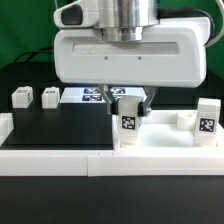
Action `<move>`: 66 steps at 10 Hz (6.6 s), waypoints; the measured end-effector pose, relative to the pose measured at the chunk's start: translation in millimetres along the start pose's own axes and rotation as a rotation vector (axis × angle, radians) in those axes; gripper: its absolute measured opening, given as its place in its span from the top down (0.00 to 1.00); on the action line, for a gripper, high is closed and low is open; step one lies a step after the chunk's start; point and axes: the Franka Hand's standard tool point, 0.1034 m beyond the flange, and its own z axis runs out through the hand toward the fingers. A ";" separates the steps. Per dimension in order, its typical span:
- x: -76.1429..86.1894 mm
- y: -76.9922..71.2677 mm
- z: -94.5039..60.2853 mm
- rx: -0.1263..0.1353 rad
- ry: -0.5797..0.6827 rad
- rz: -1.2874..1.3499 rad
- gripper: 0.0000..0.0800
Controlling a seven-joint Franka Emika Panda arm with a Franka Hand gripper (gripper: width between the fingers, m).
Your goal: Assemble square table
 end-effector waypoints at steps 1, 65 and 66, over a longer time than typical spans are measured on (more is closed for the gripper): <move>1.0 1.8 0.0 -0.002 0.002 0.125 0.63; -19.6 -1.9 19.8 0.037 -0.067 1.045 0.65; -19.6 -1.9 19.8 0.038 -0.067 1.029 0.65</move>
Offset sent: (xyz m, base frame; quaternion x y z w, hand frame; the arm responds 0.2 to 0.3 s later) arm 0.0035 0.0243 -0.0033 0.0444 -0.0299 0.3655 0.9293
